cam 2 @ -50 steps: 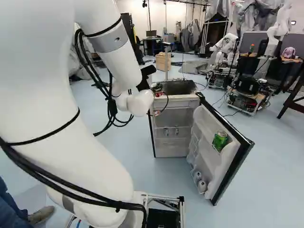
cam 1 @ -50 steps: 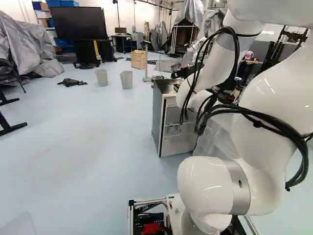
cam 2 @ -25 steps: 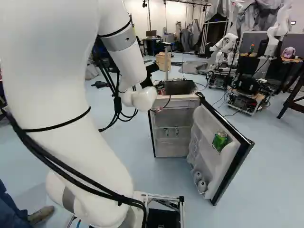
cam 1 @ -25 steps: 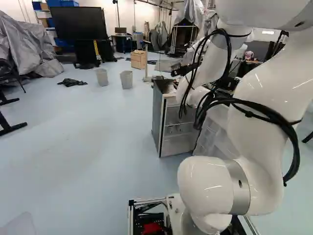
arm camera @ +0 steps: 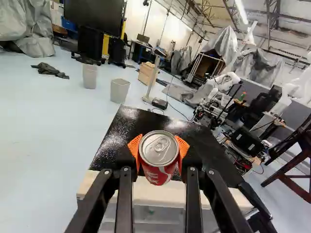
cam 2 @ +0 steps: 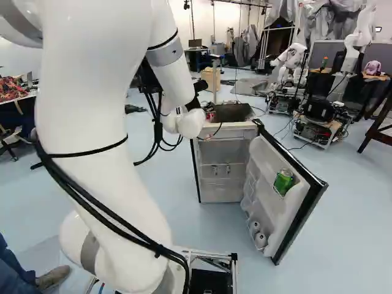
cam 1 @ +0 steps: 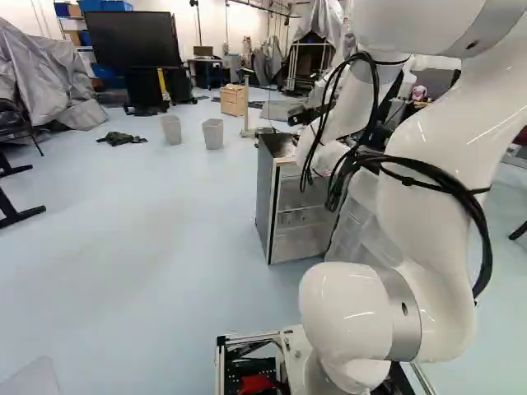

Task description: Grab a drink from the fridge

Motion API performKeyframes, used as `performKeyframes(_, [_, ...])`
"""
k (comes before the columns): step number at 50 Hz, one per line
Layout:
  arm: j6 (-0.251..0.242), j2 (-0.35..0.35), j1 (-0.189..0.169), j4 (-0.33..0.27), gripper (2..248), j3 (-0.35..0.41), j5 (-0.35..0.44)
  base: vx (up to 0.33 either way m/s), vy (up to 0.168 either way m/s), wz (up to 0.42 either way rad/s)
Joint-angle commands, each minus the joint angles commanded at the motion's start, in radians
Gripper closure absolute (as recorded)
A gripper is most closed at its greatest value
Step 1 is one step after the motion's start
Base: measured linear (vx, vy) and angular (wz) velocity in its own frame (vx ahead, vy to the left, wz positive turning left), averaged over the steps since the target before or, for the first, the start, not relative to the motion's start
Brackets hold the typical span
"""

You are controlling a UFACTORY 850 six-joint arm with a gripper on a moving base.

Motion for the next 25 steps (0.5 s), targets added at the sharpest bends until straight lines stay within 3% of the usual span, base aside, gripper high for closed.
performKeyframes(18, [0.000, -0.021, 0.001, 0.000, 152, -0.024, 0.000, 0.000, 0.000, 0.000])
performKeyframes(25, [0.040, -0.021, 0.001, 0.000, 152, -0.024, 0.000, 0.000, 0.000, 0.000])
